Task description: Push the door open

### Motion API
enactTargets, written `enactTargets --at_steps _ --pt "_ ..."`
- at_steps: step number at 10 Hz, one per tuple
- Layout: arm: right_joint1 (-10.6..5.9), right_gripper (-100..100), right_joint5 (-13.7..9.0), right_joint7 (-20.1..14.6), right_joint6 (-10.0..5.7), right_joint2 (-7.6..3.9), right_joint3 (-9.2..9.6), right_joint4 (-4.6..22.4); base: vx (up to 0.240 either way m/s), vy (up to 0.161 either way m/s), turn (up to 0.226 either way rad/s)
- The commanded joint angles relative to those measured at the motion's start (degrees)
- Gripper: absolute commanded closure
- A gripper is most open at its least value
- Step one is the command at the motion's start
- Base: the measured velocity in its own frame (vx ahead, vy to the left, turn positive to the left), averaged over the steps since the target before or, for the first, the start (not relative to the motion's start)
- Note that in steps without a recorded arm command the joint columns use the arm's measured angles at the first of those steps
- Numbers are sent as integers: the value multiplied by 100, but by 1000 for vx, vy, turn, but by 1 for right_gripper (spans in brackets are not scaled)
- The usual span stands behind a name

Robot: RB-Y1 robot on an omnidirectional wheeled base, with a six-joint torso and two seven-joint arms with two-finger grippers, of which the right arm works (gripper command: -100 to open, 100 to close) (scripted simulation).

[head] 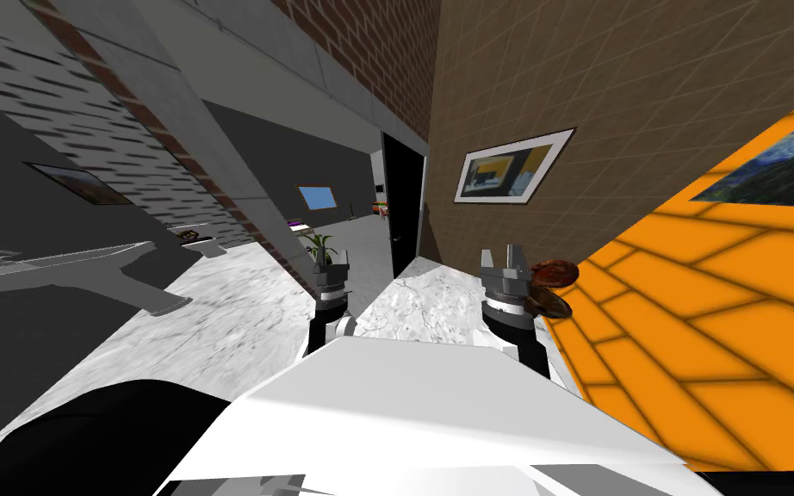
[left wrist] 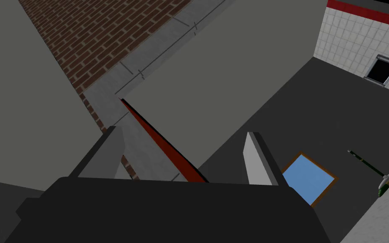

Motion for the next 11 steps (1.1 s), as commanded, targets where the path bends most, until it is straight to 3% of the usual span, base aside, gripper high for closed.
enactTargets --at_steps 1,11 --pt "-76 -100 7 -21 -20 -48 127 184 220 50 -30" --pt "-602 -100 53 -167 -160 -262 1001 1450 182 -26 -8"
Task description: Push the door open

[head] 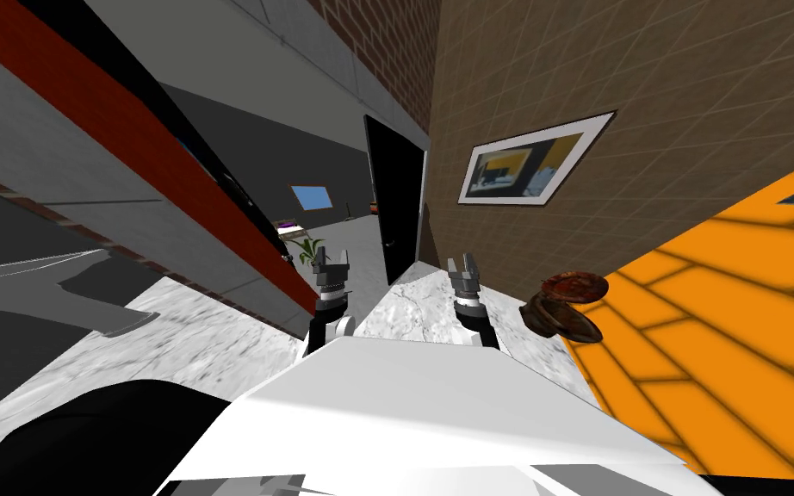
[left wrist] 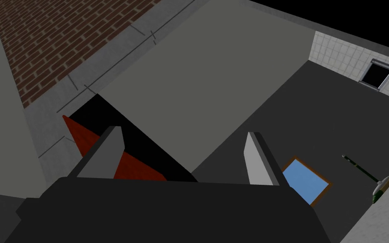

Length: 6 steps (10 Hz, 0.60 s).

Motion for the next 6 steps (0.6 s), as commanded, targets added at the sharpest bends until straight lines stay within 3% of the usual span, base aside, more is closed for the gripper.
enactTargets --at_steps 1,6 --pt "-85 -100 9 -35 9 -37 191 200 151 -45 -16" --pt "-308 -100 28 -97 -50 -94 562 736 137 -20 -8"
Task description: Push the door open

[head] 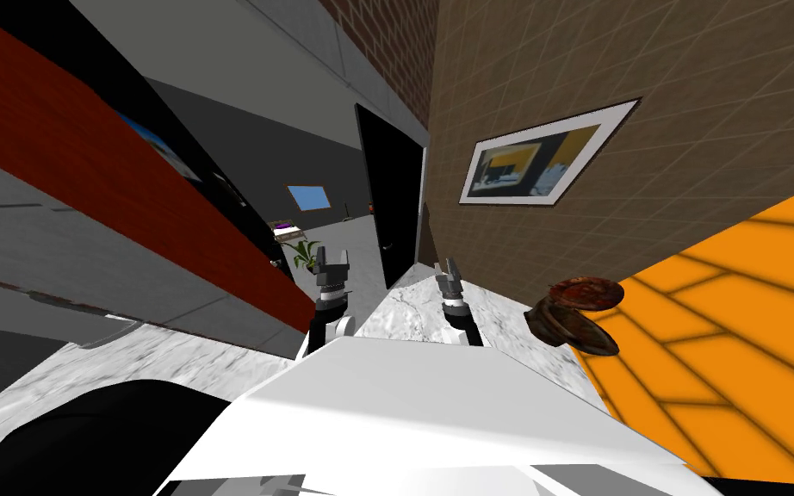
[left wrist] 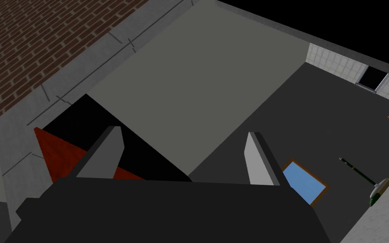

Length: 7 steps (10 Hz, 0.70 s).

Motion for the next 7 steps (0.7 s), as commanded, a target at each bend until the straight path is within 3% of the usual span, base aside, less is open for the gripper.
enactTargets --at_steps 1,7 --pt "-93 -100 -7 -36 -25 -29 81 189 88 6 -9" --pt "-377 -100 17 -115 -101 -86 555 875 121 -20 -8"
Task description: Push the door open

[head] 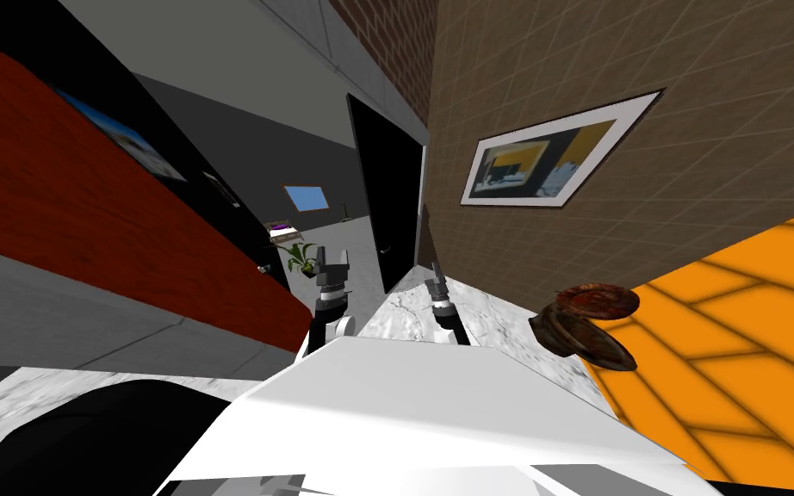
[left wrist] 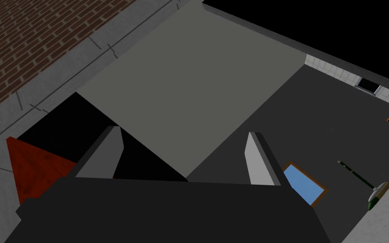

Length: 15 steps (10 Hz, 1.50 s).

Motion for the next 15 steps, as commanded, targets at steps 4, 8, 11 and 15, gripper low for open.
enactTargets --at_steps 4,8,11,15 --pt "-241 -100 25 -60 -66 -30 405 580 119 -19 -9" --pt "-458 -100 44 -121 -123 -62 765 1102 126 -10 -11" --pt "-588 -100 56 -157 -158 -78 981 1416 102 -28 -6" --pt "-761 -100 71 -205 -204 -99 1270 1833 93 -11 -8"
